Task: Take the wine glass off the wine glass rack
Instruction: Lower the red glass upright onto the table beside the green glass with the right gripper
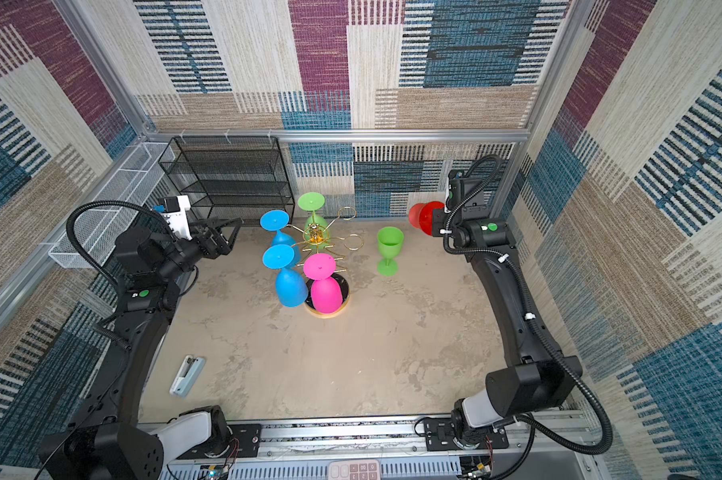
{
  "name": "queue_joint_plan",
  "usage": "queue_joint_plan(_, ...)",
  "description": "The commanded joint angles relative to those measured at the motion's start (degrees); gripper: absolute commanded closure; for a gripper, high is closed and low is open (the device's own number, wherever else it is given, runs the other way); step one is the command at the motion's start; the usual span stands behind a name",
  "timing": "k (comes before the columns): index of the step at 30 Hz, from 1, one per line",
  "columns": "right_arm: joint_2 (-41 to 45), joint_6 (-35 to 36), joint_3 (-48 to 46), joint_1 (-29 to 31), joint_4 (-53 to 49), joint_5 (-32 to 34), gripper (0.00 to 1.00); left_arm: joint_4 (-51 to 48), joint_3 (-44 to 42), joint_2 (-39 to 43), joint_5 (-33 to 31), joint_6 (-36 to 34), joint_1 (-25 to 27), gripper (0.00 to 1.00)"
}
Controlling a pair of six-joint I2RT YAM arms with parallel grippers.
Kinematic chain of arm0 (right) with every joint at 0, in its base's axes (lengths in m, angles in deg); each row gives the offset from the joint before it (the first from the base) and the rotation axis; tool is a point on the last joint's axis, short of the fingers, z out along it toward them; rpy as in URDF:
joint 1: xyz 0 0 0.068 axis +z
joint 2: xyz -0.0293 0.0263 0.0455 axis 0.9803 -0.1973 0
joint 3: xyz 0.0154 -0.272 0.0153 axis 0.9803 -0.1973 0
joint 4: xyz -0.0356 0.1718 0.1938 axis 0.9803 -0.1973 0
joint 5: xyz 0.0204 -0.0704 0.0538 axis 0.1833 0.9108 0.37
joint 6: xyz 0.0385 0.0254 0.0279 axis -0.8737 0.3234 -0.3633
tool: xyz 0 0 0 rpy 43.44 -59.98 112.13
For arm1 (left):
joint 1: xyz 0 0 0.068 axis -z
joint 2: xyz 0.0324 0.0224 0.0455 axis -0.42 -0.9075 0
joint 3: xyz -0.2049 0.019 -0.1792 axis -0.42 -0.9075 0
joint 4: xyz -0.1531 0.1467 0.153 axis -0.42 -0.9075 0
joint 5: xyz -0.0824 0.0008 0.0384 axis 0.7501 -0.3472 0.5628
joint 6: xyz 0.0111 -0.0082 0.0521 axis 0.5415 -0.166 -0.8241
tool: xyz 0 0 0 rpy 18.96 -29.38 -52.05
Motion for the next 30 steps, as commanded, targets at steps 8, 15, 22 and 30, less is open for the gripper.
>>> queue_joint_plan(8, -9.6, 2.8, 5.4, -0.3, -6.5, 0.9, 1.0, 4.2, -1.2, 1.1, 10.9, 0.8, -0.8, 0.01)
queue_joint_plan(15, -15.7, 3.3, 8.3, -0.4, -7.9, 1.4, 1.0, 3.7, -4.0, 3.0, 4.5, -0.4, -0.9, 0.06)
queue_joint_plan(22, -23.2, 3.6, 12.7, -0.4, -9.5, 2.9, 1.0, -0.3, -3.3, 2.8, 2.1, -1.9, -1.1, 0.08)
queue_joint_plan(30, -30.8, 3.7, 19.5, -0.4, -12.0, 1.9, 1.0, -2.0, -3.0, 3.4, 1.2, -2.8, -1.4, 0.08)
